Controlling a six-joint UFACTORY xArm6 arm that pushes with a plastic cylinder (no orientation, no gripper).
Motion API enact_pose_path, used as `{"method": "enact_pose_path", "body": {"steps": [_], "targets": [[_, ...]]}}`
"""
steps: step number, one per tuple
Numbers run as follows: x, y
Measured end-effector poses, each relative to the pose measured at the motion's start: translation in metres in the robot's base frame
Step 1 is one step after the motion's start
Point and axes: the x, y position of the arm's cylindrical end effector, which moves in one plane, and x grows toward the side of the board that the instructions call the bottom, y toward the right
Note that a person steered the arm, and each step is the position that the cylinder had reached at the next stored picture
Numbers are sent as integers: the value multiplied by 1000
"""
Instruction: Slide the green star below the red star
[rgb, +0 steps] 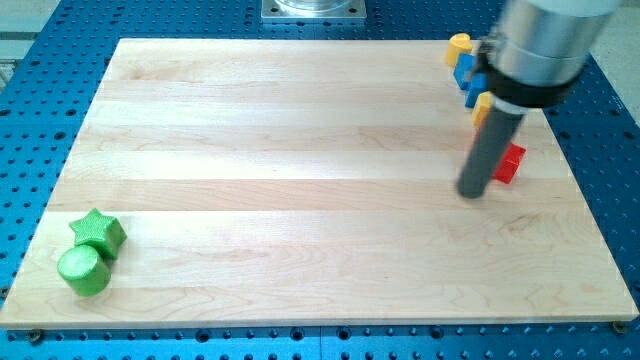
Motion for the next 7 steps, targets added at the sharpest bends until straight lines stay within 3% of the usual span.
{"method": "enact_pose_path", "body": {"steps": [1,2,3,4,5,6,7], "targets": [[-5,-64],[-32,-157],[-32,-255],[-31,-347],[5,-417],[47,-439],[77,-426]]}}
